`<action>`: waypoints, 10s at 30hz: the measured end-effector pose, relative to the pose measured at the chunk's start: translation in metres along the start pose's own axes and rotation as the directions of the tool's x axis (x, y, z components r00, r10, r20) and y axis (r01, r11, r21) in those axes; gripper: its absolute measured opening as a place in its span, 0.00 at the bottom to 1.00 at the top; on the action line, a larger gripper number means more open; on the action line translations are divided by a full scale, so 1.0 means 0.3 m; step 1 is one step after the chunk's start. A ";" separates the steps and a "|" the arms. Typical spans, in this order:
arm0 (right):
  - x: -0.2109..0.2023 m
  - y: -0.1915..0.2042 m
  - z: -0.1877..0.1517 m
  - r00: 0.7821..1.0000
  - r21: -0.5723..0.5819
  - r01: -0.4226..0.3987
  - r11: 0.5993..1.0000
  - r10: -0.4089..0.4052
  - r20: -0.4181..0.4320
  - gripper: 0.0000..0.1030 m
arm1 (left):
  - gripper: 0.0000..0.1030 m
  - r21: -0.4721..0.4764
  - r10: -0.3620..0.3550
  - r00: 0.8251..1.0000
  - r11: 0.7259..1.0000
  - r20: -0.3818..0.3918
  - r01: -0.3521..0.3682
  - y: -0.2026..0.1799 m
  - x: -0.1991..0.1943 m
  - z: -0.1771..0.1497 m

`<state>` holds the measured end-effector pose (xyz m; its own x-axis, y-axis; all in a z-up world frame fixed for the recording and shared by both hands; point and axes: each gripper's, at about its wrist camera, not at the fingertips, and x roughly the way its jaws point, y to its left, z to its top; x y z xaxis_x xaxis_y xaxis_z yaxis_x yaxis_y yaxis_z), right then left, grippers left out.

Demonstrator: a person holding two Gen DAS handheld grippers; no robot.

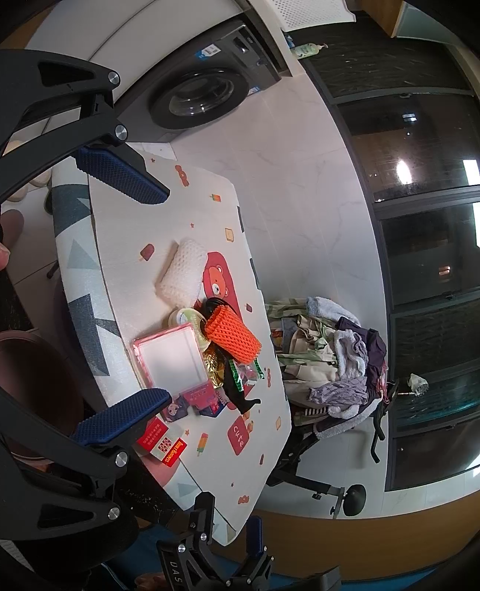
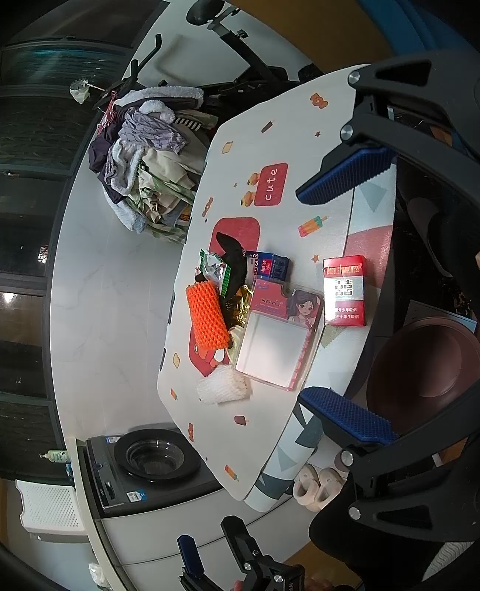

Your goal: Collect trash

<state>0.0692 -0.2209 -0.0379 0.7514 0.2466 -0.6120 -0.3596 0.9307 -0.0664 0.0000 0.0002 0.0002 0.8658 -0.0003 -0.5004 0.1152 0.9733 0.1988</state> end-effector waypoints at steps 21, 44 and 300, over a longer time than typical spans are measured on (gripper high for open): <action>0.000 -0.003 -0.004 1.000 0.001 -0.001 1.000 0.001 -0.002 0.95 | 0.95 -0.007 -0.002 1.000 1.000 0.001 0.002 0.002 0.001 0.000; 0.000 -0.002 -0.004 1.000 -0.001 0.001 1.000 -0.001 -0.004 0.95 | 0.95 -0.010 0.000 1.000 1.000 0.006 0.000 0.014 0.012 -0.011; 0.348 -0.012 -0.323 0.991 0.313 -0.077 0.946 0.108 -0.083 0.94 | 0.94 -0.182 -0.104 0.993 0.979 -0.061 0.092 0.120 0.260 -0.318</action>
<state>0.0955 -0.2245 -0.1778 0.6593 0.3226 -0.6791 -0.2249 0.9465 0.2314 0.0252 0.0571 -0.1120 0.8180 -0.0879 -0.5685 0.1037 0.9946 -0.0045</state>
